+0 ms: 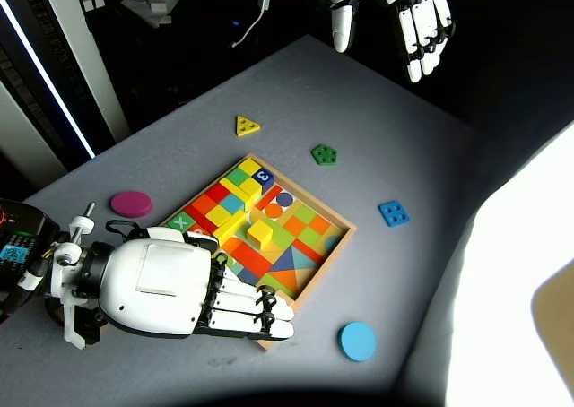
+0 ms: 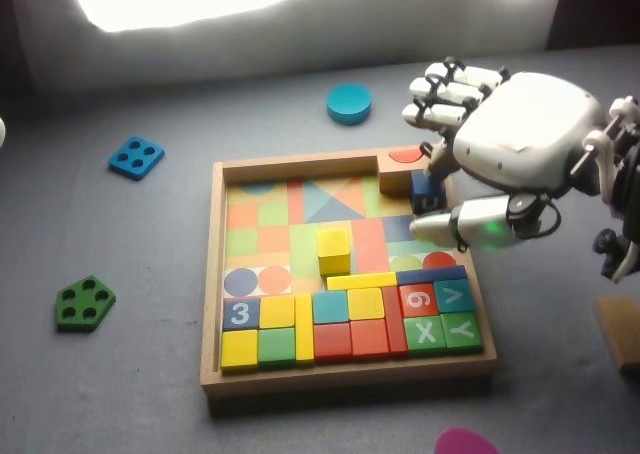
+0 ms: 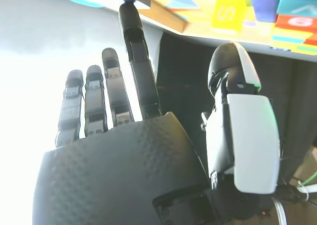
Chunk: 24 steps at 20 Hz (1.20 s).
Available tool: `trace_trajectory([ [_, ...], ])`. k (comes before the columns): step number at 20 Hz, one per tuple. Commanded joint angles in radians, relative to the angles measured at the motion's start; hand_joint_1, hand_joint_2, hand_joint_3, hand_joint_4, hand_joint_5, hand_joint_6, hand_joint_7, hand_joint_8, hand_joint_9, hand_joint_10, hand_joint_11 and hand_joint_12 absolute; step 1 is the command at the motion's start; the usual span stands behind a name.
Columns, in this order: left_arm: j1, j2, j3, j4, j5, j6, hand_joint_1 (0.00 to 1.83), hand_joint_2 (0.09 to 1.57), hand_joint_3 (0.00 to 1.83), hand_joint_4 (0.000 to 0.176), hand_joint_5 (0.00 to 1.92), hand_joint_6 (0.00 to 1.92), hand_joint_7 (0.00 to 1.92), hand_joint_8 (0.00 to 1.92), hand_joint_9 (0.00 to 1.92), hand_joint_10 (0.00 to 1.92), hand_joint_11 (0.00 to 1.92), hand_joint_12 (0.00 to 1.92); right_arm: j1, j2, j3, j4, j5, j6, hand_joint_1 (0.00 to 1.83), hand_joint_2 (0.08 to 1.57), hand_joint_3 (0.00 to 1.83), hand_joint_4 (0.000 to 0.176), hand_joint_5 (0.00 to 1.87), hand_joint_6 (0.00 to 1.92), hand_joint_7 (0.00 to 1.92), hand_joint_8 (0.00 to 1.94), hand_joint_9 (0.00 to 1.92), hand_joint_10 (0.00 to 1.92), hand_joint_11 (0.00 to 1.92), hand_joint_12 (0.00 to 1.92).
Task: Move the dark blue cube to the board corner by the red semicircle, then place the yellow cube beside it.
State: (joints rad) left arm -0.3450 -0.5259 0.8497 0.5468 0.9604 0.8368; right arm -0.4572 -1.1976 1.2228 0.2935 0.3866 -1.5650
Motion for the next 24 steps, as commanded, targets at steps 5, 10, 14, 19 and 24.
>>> trace_trajectory([
  [5,-0.008,0.002,-0.001,0.043,-0.073,0.003,0.00,1.18,0.00,0.022,0.14,0.00,0.17,0.00,0.20,0.01,0.00,0.74,0.037,0.009,-0.010,-0.008,0.163,0.035,0.00,1.13,0.00,0.000,0.81,0.02,0.19,0.00,0.00,0.00,0.00,0.00],
  [10,-0.008,0.002,-0.001,0.042,-0.073,0.003,0.00,1.17,0.00,0.026,0.13,0.00,0.16,0.00,0.19,0.00,0.00,0.72,0.037,0.004,-0.078,-0.023,0.172,0.041,0.00,1.14,0.00,0.000,0.81,0.02,0.22,0.01,0.02,0.01,0.00,0.00],
  [14,-0.008,0.002,-0.001,0.042,-0.073,0.003,0.00,1.17,0.00,0.023,0.12,0.00,0.16,0.00,0.19,0.00,0.00,0.73,0.036,-0.015,-0.126,-0.023,0.111,0.071,0.00,1.14,0.00,0.000,0.81,0.01,0.21,0.01,0.01,0.01,0.00,0.00],
  [19,-0.008,0.002,-0.001,0.042,-0.073,0.003,0.00,1.17,0.00,0.022,0.12,0.00,0.16,0.00,0.18,0.00,0.00,0.71,0.034,-0.055,-0.127,-0.017,0.084,0.084,0.00,1.13,0.00,0.000,0.79,0.01,0.19,0.00,0.00,0.00,0.00,0.00],
  [24,-0.008,0.002,0.000,0.043,-0.073,0.003,0.00,1.18,0.00,0.024,0.13,0.00,0.15,0.00,0.17,0.00,0.00,0.72,0.029,-0.073,-0.122,-0.017,0.082,0.083,0.00,1.13,0.00,0.000,0.80,0.01,0.21,0.01,0.01,0.01,0.00,0.00],
])
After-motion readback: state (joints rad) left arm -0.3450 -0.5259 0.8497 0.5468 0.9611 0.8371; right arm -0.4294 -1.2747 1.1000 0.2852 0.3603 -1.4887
